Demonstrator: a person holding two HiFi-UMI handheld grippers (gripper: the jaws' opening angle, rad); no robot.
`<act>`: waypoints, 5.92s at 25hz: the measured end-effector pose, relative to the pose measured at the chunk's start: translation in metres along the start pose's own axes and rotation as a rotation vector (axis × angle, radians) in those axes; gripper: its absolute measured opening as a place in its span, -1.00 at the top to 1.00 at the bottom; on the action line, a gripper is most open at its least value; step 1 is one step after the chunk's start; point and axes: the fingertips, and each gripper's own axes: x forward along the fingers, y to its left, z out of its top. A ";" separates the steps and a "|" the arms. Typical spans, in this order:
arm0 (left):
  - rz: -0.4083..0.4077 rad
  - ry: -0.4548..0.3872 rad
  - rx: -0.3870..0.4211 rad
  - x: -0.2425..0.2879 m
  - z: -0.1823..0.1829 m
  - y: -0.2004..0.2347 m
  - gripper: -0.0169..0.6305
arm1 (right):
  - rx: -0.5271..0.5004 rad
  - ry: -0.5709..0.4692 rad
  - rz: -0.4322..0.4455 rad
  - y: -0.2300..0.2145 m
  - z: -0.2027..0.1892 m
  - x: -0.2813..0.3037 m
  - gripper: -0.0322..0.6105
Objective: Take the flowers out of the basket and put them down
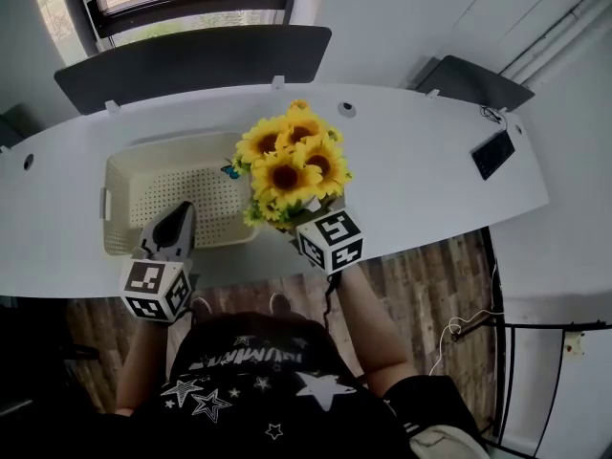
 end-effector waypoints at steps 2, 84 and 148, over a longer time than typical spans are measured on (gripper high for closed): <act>0.005 -0.004 0.003 0.012 0.003 -0.019 0.90 | 0.007 0.002 -0.003 -0.018 -0.006 -0.011 -0.79; -0.261 0.051 0.012 -0.024 -0.032 -0.088 0.90 | 0.174 0.047 -0.440 -0.018 -0.119 -0.119 -0.66; -0.086 -0.109 -0.019 -0.358 -0.097 -0.172 0.90 | 0.072 -0.171 -0.298 0.281 -0.080 -0.329 0.89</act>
